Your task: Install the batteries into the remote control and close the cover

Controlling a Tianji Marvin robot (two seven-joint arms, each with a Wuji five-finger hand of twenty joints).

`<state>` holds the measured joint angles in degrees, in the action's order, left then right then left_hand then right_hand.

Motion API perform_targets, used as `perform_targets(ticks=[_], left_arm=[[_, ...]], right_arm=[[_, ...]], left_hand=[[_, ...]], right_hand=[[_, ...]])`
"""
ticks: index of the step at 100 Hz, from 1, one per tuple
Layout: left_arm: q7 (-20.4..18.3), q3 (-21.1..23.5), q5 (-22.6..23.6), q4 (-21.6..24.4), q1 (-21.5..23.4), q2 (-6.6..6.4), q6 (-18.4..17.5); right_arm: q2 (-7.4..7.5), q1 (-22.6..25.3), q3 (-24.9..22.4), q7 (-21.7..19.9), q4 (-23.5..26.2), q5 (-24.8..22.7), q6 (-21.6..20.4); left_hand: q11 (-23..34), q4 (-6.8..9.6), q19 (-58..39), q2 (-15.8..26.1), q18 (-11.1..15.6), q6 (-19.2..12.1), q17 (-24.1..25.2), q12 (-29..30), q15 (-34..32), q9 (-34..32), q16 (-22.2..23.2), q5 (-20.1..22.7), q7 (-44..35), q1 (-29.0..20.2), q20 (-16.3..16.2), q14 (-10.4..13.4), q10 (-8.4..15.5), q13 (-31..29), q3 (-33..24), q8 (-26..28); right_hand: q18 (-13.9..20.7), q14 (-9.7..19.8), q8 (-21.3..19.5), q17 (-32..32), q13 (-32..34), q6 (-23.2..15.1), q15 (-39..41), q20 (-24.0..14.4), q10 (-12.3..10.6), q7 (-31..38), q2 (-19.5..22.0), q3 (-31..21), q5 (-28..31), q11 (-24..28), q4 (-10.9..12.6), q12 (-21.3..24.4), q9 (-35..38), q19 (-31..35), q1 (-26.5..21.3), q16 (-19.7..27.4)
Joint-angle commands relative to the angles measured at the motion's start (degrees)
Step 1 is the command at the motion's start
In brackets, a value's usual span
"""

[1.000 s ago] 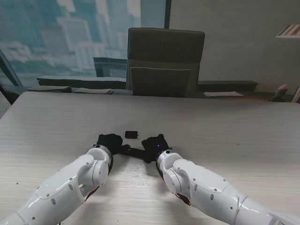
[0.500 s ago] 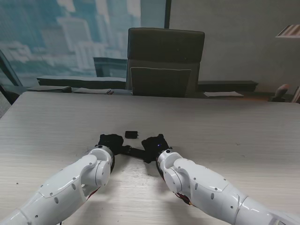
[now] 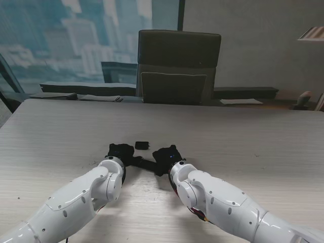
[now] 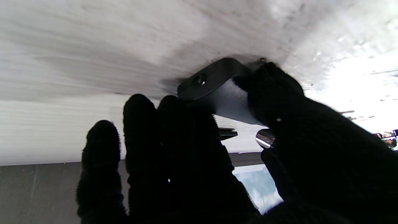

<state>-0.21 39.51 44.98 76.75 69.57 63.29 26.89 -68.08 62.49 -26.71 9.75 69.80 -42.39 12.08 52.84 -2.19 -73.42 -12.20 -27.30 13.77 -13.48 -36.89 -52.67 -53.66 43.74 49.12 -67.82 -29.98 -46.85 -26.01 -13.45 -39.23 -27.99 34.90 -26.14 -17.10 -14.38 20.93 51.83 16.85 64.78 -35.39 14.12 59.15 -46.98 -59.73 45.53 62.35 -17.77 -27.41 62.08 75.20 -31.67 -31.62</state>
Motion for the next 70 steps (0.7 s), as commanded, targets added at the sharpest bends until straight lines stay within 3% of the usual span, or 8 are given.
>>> perform_targets(ticks=[1,30,70], left_arm=[[-1.4,-0.8,-0.8,-0.2,0.3,0.94,-0.1],[-1.5,-1.4,-1.6,-0.5,0.1,1.10,-0.1],[-0.8,-4.6,-1.2,-1.9,-1.4,1.61,1.9]], right_arm=[[-0.22,1.7,1.0,-2.0,-1.0,0.4,-0.6],[-0.39,1.7,1.1,-1.9,-1.1,0.7,-0.4],[-0.40,1.9,1.0,-1.8,-1.0,0.7,-0.1]], left_hand=[[-0.4,1.96,-0.5,-0.3,2.0,-7.7,0.1,0.3,0.2,0.0,-0.5,-1.3,5.4,2.0,1.2,-1.4,2.2,0.8,-1.4,-1.5],[-0.5,2.06,-0.5,-1.2,1.9,-7.6,0.2,0.4,0.3,0.1,-0.5,-1.3,5.5,3.8,1.4,-1.3,2.2,0.9,-1.4,-1.5],[-0.4,0.87,-0.7,-9.5,1.3,-8.2,-0.9,0.6,0.5,-1.7,-0.9,0.3,4.5,4.9,2.0,-1.3,2.8,-0.5,-2.6,-1.3]], right_hand=[[0.2,2.1,-0.8,0.0,-0.3,-13.8,0.7,-1.0,-1.6,4.4,2.9,-6.5,8.0,-1.8,2.1,1.2,-0.3,2.1,-6.8,0.1],[0.2,2.0,-0.9,0.0,-0.3,-13.7,0.7,-1.0,-1.5,4.4,2.9,-6.6,8.0,-1.8,2.1,1.2,-0.3,2.1,-6.8,0.1],[0.2,2.0,-0.9,0.0,-0.3,-13.7,0.6,-1.0,-1.4,4.3,2.8,-6.7,8.0,-1.9,2.1,1.1,-0.2,2.1,-6.9,0.1]])
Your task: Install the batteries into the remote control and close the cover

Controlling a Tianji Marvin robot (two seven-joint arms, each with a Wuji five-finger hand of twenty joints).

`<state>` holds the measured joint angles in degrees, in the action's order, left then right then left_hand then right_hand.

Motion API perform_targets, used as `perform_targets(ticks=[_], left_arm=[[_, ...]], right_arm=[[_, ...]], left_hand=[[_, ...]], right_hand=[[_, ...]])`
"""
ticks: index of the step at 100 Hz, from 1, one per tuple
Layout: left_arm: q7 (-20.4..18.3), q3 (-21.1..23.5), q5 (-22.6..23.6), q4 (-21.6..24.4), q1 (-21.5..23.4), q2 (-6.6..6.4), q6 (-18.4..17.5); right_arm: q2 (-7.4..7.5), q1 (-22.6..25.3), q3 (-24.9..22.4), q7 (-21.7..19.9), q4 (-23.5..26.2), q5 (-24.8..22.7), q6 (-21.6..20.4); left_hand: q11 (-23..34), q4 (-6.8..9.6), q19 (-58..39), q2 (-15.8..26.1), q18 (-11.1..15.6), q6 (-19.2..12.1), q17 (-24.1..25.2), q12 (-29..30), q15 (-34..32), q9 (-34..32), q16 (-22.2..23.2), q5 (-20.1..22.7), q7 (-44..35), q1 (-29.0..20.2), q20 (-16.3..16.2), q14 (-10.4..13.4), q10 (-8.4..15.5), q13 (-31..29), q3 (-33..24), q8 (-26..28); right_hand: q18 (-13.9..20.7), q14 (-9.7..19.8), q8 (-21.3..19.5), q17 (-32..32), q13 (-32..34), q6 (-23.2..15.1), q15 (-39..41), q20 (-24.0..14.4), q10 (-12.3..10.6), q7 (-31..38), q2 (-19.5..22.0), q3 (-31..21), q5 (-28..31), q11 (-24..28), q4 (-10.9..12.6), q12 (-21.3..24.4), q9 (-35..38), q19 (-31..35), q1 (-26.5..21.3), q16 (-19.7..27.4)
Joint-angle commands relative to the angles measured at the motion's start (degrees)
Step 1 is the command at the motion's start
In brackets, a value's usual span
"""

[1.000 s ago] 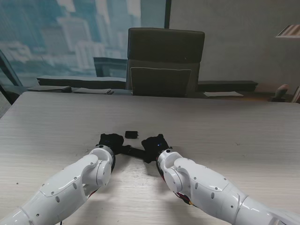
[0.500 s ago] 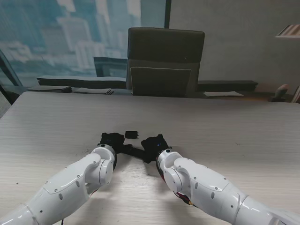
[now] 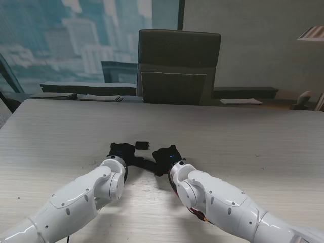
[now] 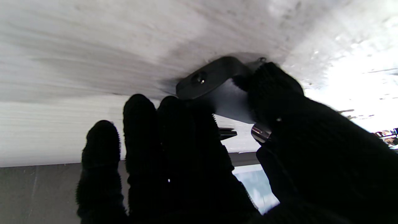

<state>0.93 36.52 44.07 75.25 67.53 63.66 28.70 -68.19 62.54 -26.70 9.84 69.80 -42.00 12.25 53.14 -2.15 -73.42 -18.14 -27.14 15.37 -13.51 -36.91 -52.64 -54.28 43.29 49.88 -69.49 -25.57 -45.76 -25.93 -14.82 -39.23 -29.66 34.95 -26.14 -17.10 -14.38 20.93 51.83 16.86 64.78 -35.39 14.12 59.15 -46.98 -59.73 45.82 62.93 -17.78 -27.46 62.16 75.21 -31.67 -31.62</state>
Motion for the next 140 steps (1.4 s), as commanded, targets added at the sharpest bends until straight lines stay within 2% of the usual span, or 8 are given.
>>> perform_targets(ticks=[1,16,32,41,50,70,118,140], left_arm=[[-1.9,-1.7,-0.3,-0.5,0.5,1.23,0.2],[-2.4,-3.4,0.0,-1.0,-0.4,1.24,0.6],[-2.8,-4.7,0.3,-1.3,-1.1,1.21,0.6],[-4.0,-5.6,0.2,-1.3,-1.7,0.99,0.7],[-5.5,-6.4,-0.2,-1.1,-2.2,0.75,0.7],[-8.0,-7.9,-1.4,-0.9,-3.1,0.34,0.6],[-8.9,-10.4,-3.2,-3.1,-4.5,0.54,-0.2],[-9.2,-12.3,-3.8,-3.6,-5.0,0.72,-0.4]], right_arm=[[-0.29,1.8,1.0,-1.9,-1.0,0.3,-0.3],[-0.32,1.9,1.0,-1.7,-1.1,0.3,-0.3],[-0.39,1.9,1.0,-1.7,-1.2,0.4,-0.3],[-0.44,1.9,1.0,-1.6,-1.2,0.5,-0.3],[-0.48,1.9,0.9,-1.4,-1.3,0.6,-0.3],[-0.49,1.9,0.9,-1.4,-1.4,0.6,-0.4],[-0.49,2.0,0.8,-1.4,-1.4,0.7,-0.5],[-0.41,2.0,0.7,-1.5,-1.4,0.6,-0.5]], left_hand=[[-0.7,0.80,-0.7,-3.7,1.2,-9.8,-0.9,0.6,0.5,-1.1,-0.5,-0.4,6.2,0.5,0.9,-1.4,4.2,-0.5,-1.0,-1.3],[-0.8,0.67,-0.5,-5.1,1.1,-9.9,-0.9,0.8,0.7,-1.6,-0.7,0.1,5.9,0.3,1.3,-1.3,4.6,-0.7,-2.7,-1.4],[-0.8,0.98,-0.6,-7.7,1.1,-10.2,-0.8,1.1,1.2,-2.0,-1.3,0.3,5.7,0.0,2.2,-1.0,4.9,-1.1,-8.3,-1.5],[-1.4,-0.36,-0.4,-10.9,1.3,-10.7,-0.4,1.5,1.9,-1.9,-1.9,-0.4,4.5,-0.9,3.1,-0.7,5.1,-1.0,-12.4,-6.4],[-2.1,-0.98,0.0,-14.0,1.7,-11.5,0.4,1.9,2.8,-1.5,-2.3,-1.3,3.8,-3.1,3.6,-0.2,5.3,-0.4,-14.2,-8.9],[-3.5,-1.32,1.3,-18.0,2.4,-12.3,2.1,2.5,4.8,-0.3,-3.1,-2.9,3.5,-6.6,4.5,0.7,5.6,1.2,-17.1,-11.5],[-7.7,-0.84,5.9,-18.7,4.4,-12.1,6.0,4.7,9.6,2.4,-5.4,-4.5,7.3,-9.1,7.2,2.6,6.0,4.7,-19.5,-15.0],[-8.1,0.37,7.4,-18.4,4.9,-12.5,6.9,4.5,10.4,1.6,-5.9,-4.0,7.1,-11.5,7.9,3.2,6.1,5.1,-22.4,-15.0]], right_hand=[[0.2,2.0,-0.9,0.0,-0.4,-13.7,0.6,-1.0,-1.4,4.3,2.8,-6.7,7.8,-2.4,2.1,1.1,-0.3,2.1,-6.9,0.1],[0.2,2.0,-1.0,0.0,-0.2,-13.6,0.7,-1.0,-1.5,4.3,2.8,-6.7,7.8,-2.4,2.1,1.1,-0.3,2.1,-6.9,0.1],[0.2,1.9,-1.0,0.0,-0.3,-13.6,0.7,-1.0,-1.4,4.4,2.7,-6.7,7.8,-2.5,2.1,1.1,-0.3,2.1,-7.0,0.1],[0.2,2.0,-1.0,0.0,-0.3,-13.6,0.7,-1.0,-1.4,4.4,2.7,-6.8,7.9,-2.5,2.1,1.1,-0.3,2.1,-7.0,0.1],[0.2,1.9,-1.0,0.0,-0.4,-13.6,0.6,-1.0,-1.4,4.4,2.8,-6.8,7.9,-2.5,2.1,1.1,-0.2,2.1,-7.0,0.1],[0.2,1.9,-1.1,0.0,-0.4,-13.7,0.6,-1.0,-1.4,4.4,2.8,-6.8,7.8,-2.5,2.1,1.1,-0.2,2.1,-6.9,0.1],[0.2,2.0,-1.1,0.0,-0.3,-13.7,0.7,-1.0,-1.5,4.4,2.7,-6.9,7.8,-2.5,2.1,1.1,-0.3,2.1,-6.9,0.1],[0.2,2.0,-1.2,0.0,-0.4,-13.6,0.7,-1.0,-1.5,4.4,2.7,-6.9,7.8,-2.5,2.1,1.1,-0.2,2.1,-6.9,0.1]])
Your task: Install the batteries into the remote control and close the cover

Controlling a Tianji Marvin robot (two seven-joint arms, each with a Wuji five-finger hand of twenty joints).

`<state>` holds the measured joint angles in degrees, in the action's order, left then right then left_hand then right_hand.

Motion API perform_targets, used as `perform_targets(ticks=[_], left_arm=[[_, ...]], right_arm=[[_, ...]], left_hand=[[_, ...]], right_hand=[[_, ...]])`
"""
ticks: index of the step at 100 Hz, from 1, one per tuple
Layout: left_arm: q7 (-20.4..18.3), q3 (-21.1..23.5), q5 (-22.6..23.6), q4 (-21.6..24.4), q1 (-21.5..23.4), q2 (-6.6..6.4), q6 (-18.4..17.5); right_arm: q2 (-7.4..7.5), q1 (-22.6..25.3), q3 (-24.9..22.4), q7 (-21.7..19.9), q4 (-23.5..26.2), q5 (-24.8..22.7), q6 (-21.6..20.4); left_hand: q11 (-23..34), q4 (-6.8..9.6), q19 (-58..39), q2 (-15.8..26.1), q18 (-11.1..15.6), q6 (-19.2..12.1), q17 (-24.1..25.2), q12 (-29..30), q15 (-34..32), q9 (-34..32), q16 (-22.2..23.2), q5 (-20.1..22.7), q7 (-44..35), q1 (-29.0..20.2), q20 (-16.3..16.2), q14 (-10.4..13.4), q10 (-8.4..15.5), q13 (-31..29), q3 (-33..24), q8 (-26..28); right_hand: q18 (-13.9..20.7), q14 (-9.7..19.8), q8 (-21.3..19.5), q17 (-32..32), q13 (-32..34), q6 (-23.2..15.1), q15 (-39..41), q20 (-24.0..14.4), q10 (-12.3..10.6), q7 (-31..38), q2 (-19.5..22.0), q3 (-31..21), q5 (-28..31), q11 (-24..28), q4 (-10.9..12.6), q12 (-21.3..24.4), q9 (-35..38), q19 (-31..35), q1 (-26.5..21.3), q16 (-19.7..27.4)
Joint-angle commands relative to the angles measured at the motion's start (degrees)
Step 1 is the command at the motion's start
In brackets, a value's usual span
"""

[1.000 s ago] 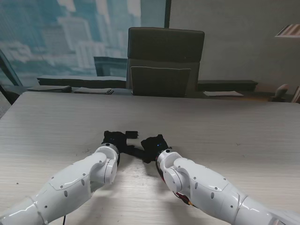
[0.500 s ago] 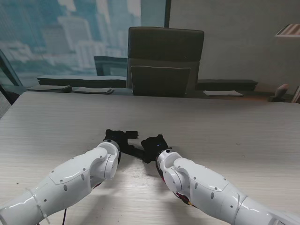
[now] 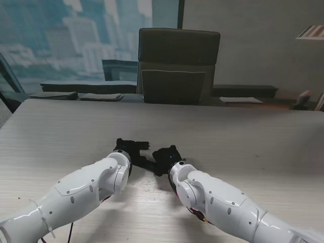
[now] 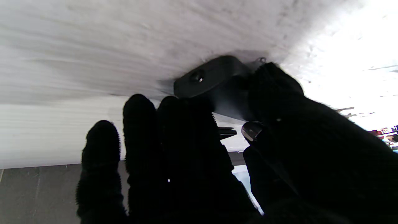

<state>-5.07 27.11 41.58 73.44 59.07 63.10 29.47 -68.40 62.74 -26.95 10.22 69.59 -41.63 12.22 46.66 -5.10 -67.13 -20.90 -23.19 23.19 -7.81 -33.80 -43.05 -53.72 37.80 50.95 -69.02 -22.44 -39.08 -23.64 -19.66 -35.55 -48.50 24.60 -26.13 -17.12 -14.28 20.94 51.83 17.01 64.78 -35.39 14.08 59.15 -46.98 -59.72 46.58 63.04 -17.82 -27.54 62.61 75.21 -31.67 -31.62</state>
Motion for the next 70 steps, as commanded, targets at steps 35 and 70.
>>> perform_targets(ticks=[35,70], left_arm=[[-4.8,-5.9,-0.1,-1.0,1.7,0.96,-0.9],[-5.3,-9.9,-0.7,-2.8,-0.9,1.64,-0.8]], right_arm=[[-0.32,1.8,0.8,-1.6,-1.4,0.4,-0.4],[-0.34,2.2,0.5,-1.2,-1.3,0.3,0.1]], left_hand=[[-3.2,4.08,1.6,-15.7,1.0,-20.1,1.5,-1.3,0.8,-0.7,-0.5,-4.5,5.8,-16.0,1.7,0.9,11.1,1.3,-6.4,-4.5],[-3.3,2.82,1.6,-14.5,1.3,-20.0,1.6,-2.1,0.5,-0.2,-0.4,-4.9,5.9,-16.7,1.8,1.1,11.1,1.5,-3.9,-4.8]], right_hand=[[0.2,2.0,-1.3,0.0,-0.4,-13.8,0.7,-1.0,-1.4,4.4,2.6,-6.9,7.0,-2.6,2.1,1.2,-0.7,2.1,-6.9,0.1],[0.2,1.9,-1.3,0.0,-0.4,-13.7,0.7,-1.0,-1.3,4.4,2.6,-7.0,7.0,-2.6,2.2,1.2,-0.8,2.1,-6.8,0.1]])
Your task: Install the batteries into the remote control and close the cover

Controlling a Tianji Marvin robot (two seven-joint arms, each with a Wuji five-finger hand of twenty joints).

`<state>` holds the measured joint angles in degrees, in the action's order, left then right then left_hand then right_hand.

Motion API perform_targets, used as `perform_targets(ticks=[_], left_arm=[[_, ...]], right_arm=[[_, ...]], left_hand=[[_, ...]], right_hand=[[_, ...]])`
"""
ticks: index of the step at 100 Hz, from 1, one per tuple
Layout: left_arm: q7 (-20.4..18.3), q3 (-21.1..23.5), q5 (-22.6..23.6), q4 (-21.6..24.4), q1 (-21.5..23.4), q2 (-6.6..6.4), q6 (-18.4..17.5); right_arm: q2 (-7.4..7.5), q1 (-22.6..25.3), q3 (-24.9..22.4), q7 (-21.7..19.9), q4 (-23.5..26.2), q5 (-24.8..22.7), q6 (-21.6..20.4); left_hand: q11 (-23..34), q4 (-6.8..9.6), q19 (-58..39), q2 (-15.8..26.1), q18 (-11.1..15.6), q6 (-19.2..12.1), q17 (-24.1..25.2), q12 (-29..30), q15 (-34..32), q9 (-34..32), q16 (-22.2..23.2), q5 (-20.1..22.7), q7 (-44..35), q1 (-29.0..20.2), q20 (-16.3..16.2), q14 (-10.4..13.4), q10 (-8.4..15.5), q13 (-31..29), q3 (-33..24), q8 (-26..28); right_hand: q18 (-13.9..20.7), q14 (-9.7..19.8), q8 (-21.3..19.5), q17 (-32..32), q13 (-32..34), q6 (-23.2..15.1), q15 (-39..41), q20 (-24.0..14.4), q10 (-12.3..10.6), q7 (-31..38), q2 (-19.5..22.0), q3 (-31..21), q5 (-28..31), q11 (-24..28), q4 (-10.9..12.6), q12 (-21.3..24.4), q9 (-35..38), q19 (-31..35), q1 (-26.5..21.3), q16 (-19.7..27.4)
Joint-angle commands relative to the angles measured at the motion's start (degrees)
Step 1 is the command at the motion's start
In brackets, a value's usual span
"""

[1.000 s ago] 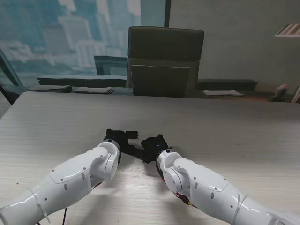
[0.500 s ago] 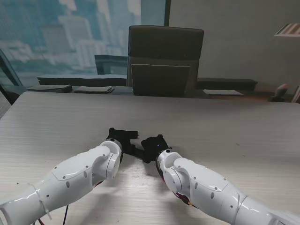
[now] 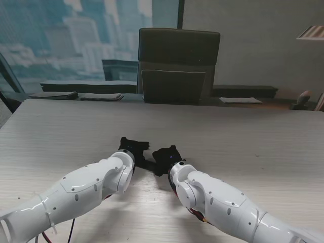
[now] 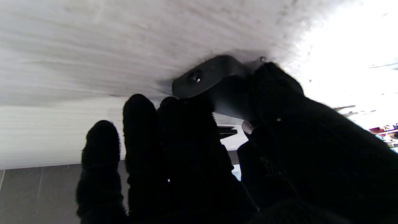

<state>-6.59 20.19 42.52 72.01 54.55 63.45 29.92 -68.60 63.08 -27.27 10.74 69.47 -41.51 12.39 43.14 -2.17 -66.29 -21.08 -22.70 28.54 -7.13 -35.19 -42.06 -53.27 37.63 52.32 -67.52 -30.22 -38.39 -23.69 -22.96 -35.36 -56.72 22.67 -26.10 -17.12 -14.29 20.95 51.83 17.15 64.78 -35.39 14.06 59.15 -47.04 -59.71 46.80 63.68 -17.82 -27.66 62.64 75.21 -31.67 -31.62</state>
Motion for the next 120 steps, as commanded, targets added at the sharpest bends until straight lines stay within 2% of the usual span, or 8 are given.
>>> perform_targets(ticks=[1,21,36,50,55,62,83,120], left_arm=[[-3.9,-3.1,-1.7,-1.4,3.5,1.28,-1.3],[-5.2,-3.9,-2.7,-1.3,3.0,1.10,-1.3],[-5.9,-2.9,-3.8,-1.0,3.4,0.85,-1.9],[-5.0,-0.8,-3.6,-1.2,4.5,0.81,-2.7],[-4.2,0.3,-3.1,-1.1,5.2,0.78,-2.8],[-2.8,2.3,-2.3,-0.8,6.5,0.79,-3.3],[-0.8,9.0,-0.2,1.8,10.0,0.27,-4.7],[-2.5,17.5,0.4,6.4,13.5,-0.90,-7.5]], right_arm=[[-0.14,1.9,0.8,-1.7,-1.2,0.2,0.0],[-0.16,2.1,0.6,-1.5,-1.1,0.2,0.2],[-0.12,2.2,0.6,-1.5,-1.1,0.1,0.2],[-0.06,2.2,0.5,-1.5,-1.0,0.0,0.3],[-0.04,2.2,0.5,-1.5,-1.0,0.0,0.3],[-0.03,2.2,0.5,-1.6,-1.0,0.0,0.3],[-0.06,2.1,0.7,-1.7,-1.0,0.0,0.4],[-0.16,1.9,1.0,-1.8,-1.2,0.2,0.4]], left_hand=[[0.2,-0.20,0.8,-14.1,0.9,-25.4,0.9,-0.7,-0.5,-0.6,-0.3,-6.3,4.4,-8.9,1.1,1.2,14.4,1.3,4.6,-2.9],[-0.1,-1.78,1.2,-12.7,1.2,-25.2,1.1,-0.1,0.1,0.3,-0.6,-6.8,5.3,-11.2,1.4,1.5,14.1,1.8,8.0,-3.0],[-1.1,-1.88,2.1,-12.6,1.7,-25.0,2.1,0.0,0.9,1.4,-0.9,-7.8,6.3,-12.7,1.8,1.8,13.9,3.0,8.0,-3.3],[-2.2,-2.27,2.8,-11.9,2.8,-25.3,3.1,-0.8,1.4,3.7,-1.0,-10.1,8.0,-12.4,2.0,2.7,14.9,4.6,8.3,-2.7],[-1.6,-2.24,2.7,-11.0,3.1,-25.3,3.5,-1.1,1.4,5.2,-0.9,-11.1,8.2,-11.2,1.9,2.8,14.9,5.4,9.2,-2.0],[0.6,-1.67,3.0,-9.8,3.3,-25.4,3.9,2.0,1.6,7.5,-1.0,-11.9,9.1,-9.4,1.8,2.8,14.9,6.2,11.9,-1.4],[0.4,-2.03,3.6,-7.2,3.4,-25.3,4.6,3.0,2.3,8.5,-1.4,-12.2,9.9,-6.1,2.0,2.6,14.8,7.0,14.4,-1.5],[-0.8,-1.78,4.6,-4.7,3.6,-25.3,5.2,3.9,3.8,9.5,-2.2,-11.9,12.6,-4.0,2.4,3.2,14.7,7.8,16.6,-1.3]], right_hand=[[0.2,2.0,-1.3,0.0,-0.3,-13.9,0.8,-1.0,-1.3,4.4,2.7,-7.0,6.8,-3.2,2.2,1.3,-0.8,2.1,-6.8,0.1],[0.2,1.9,-1.3,0.0,-0.3,-13.9,0.8,-1.0,-1.3,4.4,2.8,-7.0,6.8,-3.1,2.2,1.2,-0.8,2.1,-6.8,0.0],[0.2,1.9,-1.3,0.0,-0.4,-13.9,0.7,-1.0,-1.3,4.4,2.8,-6.9,6.8,-3.1,2.2,1.2,-0.8,2.1,-6.8,0.0],[0.2,1.9,-1.3,0.0,-0.4,-13.9,0.8,-1.0,-1.3,4.4,2.8,-6.9,6.7,-3.1,2.2,1.2,-0.8,2.1,-6.8,0.0],[0.2,2.0,-1.3,0.0,-0.4,-13.9,0.8,-1.0,-1.3,4.4,2.8,-6.9,6.7,-3.1,2.2,1.2,-0.8,2.1,-6.8,0.0],[0.2,1.9,-1.3,0.0,-0.4,-13.9,0.8,-1.0,-1.3,4.3,2.8,-6.9,6.7,-3.1,2.2,1.2,-0.8,2.1,-6.8,0.0],[0.2,2.0,-1.4,0.0,-0.4,-13.8,0.8,-1.0,-1.3,4.3,2.8,-6.9,6.7,-3.1,2.2,1.3,-0.8,2.1,-6.8,0.0],[0.2,1.8,-1.4,0.0,-0.4,-13.8,0.8,-1.0,-1.3,4.4,2.8,-6.9,6.7,-3.1,2.2,1.3,-0.8,2.1,-6.8,0.0]])
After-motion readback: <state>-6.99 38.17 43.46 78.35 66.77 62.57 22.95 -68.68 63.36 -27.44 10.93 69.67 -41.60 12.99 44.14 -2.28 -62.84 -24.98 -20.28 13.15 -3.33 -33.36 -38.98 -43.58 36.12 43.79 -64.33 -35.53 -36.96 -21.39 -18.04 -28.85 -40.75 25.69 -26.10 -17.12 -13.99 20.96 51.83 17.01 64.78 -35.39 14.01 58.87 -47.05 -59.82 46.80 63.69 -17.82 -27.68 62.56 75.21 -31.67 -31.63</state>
